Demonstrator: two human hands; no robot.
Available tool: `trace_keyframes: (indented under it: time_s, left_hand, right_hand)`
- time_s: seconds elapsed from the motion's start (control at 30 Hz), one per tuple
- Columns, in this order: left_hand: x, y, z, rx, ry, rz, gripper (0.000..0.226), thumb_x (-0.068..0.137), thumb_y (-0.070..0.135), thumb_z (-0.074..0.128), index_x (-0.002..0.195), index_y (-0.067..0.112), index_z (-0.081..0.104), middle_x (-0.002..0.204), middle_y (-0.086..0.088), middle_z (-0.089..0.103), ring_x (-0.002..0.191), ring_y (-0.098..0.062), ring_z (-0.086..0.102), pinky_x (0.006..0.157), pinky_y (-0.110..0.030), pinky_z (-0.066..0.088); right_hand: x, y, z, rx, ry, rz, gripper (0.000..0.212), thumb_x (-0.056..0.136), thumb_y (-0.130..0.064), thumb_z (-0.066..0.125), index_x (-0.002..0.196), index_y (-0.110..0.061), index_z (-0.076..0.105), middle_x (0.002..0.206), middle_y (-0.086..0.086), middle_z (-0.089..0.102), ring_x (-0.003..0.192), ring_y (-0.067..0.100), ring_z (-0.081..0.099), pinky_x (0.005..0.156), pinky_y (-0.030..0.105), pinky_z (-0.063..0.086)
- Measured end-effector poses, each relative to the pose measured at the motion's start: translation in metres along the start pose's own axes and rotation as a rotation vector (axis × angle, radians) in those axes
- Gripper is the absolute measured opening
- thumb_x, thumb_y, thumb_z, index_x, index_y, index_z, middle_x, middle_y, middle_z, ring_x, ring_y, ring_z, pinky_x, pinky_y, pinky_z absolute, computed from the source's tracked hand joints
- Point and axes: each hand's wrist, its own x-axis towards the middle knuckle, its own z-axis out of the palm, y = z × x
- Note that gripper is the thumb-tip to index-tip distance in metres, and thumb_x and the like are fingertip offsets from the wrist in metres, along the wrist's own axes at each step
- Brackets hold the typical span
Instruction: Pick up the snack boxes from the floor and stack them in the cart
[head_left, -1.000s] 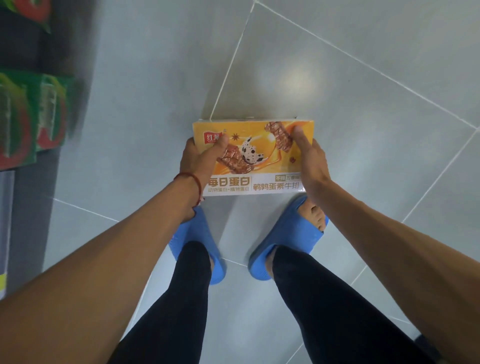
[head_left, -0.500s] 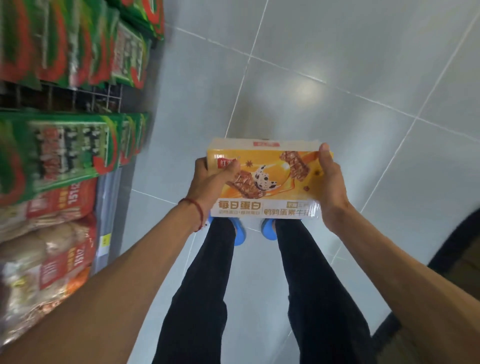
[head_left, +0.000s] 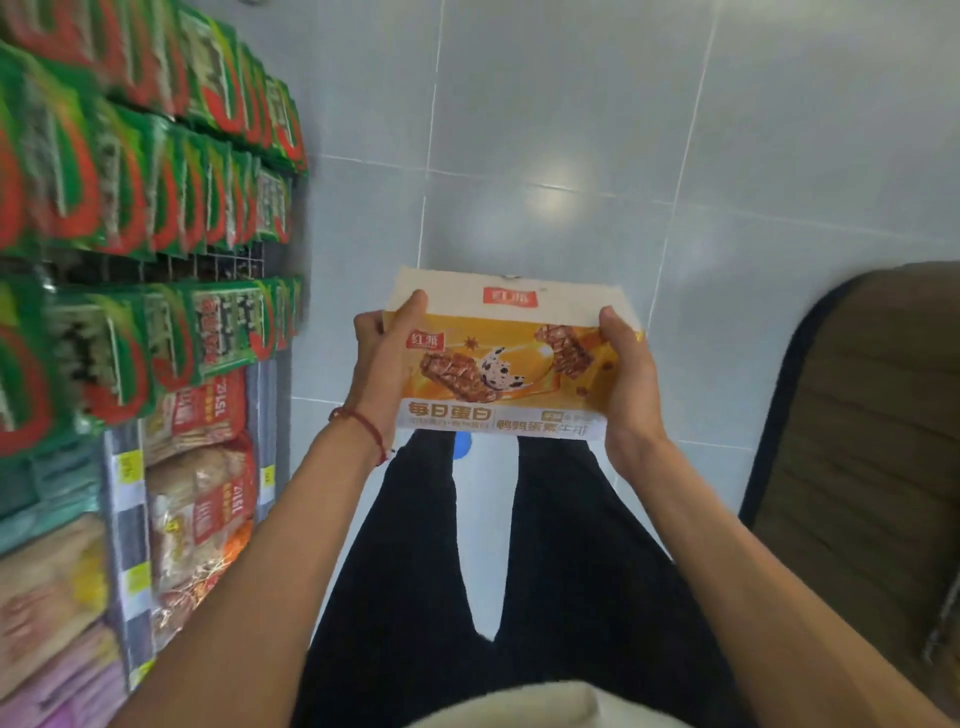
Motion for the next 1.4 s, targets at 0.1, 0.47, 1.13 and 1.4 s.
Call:
trace_keyframes:
  time_s: [0.1,0.47,1.13,1.4]
  left_hand:
    - [-0.035,0.005,-0.005,0.025,-0.059,0.061,0.031,0.1,0.043,0.055,0.107,0.021,0.033,0.089,0.004,0.069,0.07,-0.004,0.073,0.063,-0.026,0.056]
    - [-0.111,0.014,-0.04,0.426,-0.399,0.243,0.031,0.099,0.048,0.055,0.107,0.026,0.035,0.095,0.002,0.069,0.077,-0.007,0.073,0.077,-0.037,0.057]
    - [-0.311,-0.15,0.027,1.043,-1.035,0.342,0.053,0.086,0.028,0.058,0.139,0.028,0.053,0.105,0.005,0.077,0.091,-0.017,0.075,0.07,-0.028,0.057]
    - [-0.407,-0.29,0.056,1.233,-1.208,0.339,0.056,0.077,0.033,0.061,0.133,0.03,0.056,0.102,0.008,0.075,0.078,-0.004,0.072,0.058,-0.016,0.053]
  right_hand:
    - [-0.038,-0.001,-0.005,0.065,0.048,-0.039,0.055,0.093,-0.05,0.057,0.136,-0.017,0.059,0.116,0.007,0.077,0.103,0.029,0.076,0.084,0.043,0.061]
    - [-0.178,0.066,0.0,0.411,0.318,-0.075,0.05,0.101,-0.046,0.052,0.134,-0.01,0.061,0.11,0.01,0.079,0.096,0.029,0.077,0.072,0.032,0.06]
    - [-0.416,0.281,-0.084,1.049,0.83,-0.224,0.049,0.08,-0.034,0.054,0.125,-0.017,0.062,0.106,0.003,0.078,0.087,0.018,0.073,0.069,0.027,0.054]
    - [-0.501,0.395,-0.136,1.221,1.043,-0.294,0.054,0.079,-0.028,0.055,0.132,-0.024,0.06,0.121,0.005,0.073,0.101,0.024,0.071,0.078,0.034,0.055]
